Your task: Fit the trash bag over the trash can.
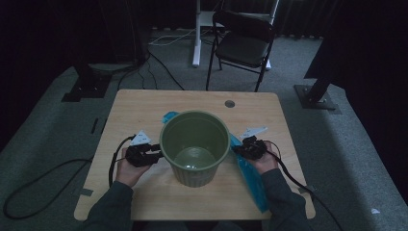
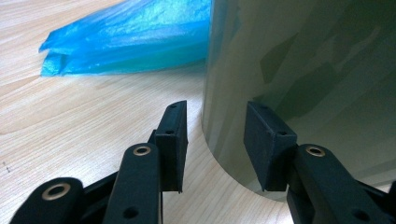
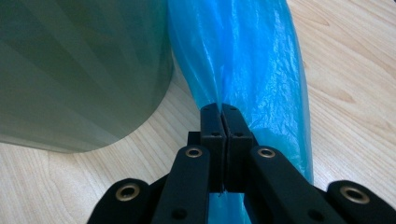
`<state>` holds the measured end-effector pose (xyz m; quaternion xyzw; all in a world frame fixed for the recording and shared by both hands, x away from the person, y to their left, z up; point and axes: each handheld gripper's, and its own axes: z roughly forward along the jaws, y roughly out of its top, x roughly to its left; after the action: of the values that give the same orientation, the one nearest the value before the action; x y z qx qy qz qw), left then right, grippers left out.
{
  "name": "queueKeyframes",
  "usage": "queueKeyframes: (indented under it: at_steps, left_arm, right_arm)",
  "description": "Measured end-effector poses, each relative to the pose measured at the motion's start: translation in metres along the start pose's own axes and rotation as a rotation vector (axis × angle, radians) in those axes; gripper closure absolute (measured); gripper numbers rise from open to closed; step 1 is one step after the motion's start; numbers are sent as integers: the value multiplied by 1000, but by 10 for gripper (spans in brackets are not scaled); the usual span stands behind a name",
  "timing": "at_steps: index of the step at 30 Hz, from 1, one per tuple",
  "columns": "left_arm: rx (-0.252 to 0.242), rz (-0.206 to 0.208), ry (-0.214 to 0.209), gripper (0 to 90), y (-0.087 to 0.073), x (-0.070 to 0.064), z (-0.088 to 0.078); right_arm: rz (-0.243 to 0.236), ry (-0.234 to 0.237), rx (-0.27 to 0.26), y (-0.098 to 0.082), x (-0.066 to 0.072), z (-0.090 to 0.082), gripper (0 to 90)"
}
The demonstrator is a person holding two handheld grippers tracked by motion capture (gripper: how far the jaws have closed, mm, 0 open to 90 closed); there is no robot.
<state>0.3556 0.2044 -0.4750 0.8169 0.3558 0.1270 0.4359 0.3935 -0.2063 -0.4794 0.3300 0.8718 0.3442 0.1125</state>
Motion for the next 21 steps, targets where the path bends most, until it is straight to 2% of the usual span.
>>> queueKeyframes:
  at_steps: [9,21]
  left_arm:
    - [0,-1,-2,601,-2,4,-1]
    - [10,7,7,601,-2,5,0]
  right_arm:
    - [-3,-3,-23,3,0,-9,893]
    - [-27,-17,-65,18,3,-24,893]
